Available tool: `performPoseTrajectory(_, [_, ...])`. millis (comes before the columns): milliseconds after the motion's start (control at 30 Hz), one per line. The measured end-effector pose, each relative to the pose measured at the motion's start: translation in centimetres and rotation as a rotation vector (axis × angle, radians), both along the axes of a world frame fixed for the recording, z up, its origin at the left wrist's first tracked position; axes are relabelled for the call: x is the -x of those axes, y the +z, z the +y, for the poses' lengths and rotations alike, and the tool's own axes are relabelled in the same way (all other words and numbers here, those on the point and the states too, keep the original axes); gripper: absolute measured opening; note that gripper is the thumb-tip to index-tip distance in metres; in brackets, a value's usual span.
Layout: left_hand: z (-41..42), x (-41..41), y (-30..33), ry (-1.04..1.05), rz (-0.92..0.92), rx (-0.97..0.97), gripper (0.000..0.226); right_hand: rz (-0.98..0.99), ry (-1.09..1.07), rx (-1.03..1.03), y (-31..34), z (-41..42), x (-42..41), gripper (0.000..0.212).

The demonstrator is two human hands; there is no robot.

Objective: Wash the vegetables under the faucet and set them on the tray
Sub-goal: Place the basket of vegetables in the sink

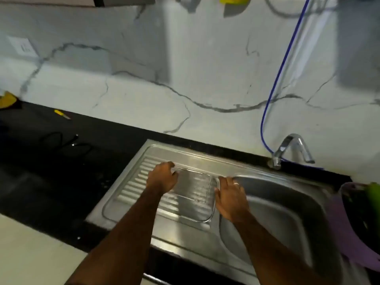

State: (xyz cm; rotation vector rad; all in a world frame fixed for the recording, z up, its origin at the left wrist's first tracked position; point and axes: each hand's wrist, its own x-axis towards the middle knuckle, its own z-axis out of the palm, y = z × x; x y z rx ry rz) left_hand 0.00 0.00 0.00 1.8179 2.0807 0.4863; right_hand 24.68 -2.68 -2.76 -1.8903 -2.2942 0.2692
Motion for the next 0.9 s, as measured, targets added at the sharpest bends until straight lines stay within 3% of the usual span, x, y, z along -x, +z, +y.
performPoseTrajectory(167, [-0.3,4.2,-5.5,0.15,-0.025,0.163,0.05,0.037,-0.089,0.215,-3.6,-0.6,1.8,0.05])
performPoseTrajectory(433, [1.6,6.2,-9.1,0.244,-0.341,0.29,0.053,0.42,-0.429,0.525,-7.0,2.1,3.6,0.053])
performPoseTrajectory(567, [2.9,7.4,-11.9,0.315,-0.493,0.274,0.089,0.524,-0.58,0.557,-7.4,3.6,3.7,0.057])
performPoseTrajectory(667, [4.1,9.1,-15.0,0.379,-0.57,0.304,0.08,0.631,-0.653,0.585,-7.5,4.0,3.7,0.048])
performPoseTrajectory(800, [7.9,12.9,-22.1,0.501,-0.713,0.357,0.118,0.908,-0.79,0.686,-7.9,3.9,3.5,0.03])
performPoseTrajectory(833, [8.3,12.8,-22.3,0.517,-0.759,0.365,0.125,0.98,-0.807,0.711,-7.8,3.8,3.4,0.027])
performPoseTrajectory(900, [5.5,9.7,-14.6,0.48,-0.824,0.296,0.122,1.101,-0.807,0.703,-6.8,3.5,3.4,0.025])
